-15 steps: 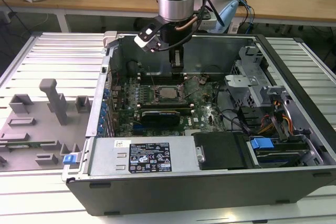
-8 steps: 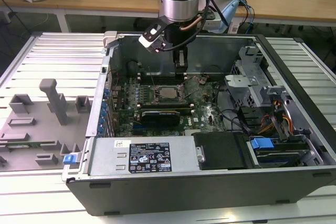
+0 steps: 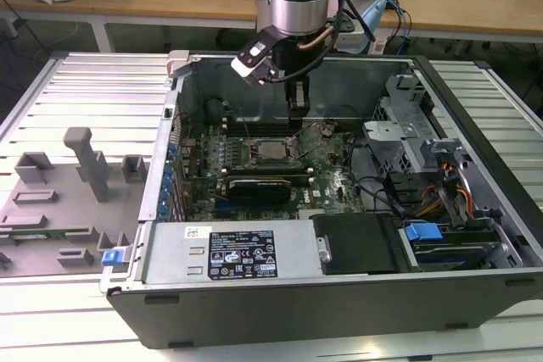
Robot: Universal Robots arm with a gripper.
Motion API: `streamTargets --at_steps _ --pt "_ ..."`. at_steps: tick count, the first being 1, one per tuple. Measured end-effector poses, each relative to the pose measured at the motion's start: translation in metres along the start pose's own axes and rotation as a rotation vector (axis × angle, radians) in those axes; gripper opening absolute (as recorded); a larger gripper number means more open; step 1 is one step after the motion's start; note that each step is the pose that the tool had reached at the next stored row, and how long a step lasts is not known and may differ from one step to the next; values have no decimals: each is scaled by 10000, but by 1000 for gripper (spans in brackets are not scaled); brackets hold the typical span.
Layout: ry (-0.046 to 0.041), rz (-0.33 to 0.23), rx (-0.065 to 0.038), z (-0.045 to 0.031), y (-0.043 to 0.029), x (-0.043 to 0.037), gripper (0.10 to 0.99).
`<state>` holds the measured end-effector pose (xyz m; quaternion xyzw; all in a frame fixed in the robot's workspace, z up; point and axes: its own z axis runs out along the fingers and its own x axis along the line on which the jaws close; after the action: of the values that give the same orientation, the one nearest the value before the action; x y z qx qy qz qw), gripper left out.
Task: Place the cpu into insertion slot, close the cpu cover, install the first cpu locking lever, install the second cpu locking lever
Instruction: 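Close the cpu cover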
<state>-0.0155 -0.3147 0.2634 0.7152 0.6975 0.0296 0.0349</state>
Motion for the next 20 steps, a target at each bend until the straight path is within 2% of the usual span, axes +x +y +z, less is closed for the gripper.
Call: streamTargets --at_steps 20 --pt "0 1 0 43 474 12 106"
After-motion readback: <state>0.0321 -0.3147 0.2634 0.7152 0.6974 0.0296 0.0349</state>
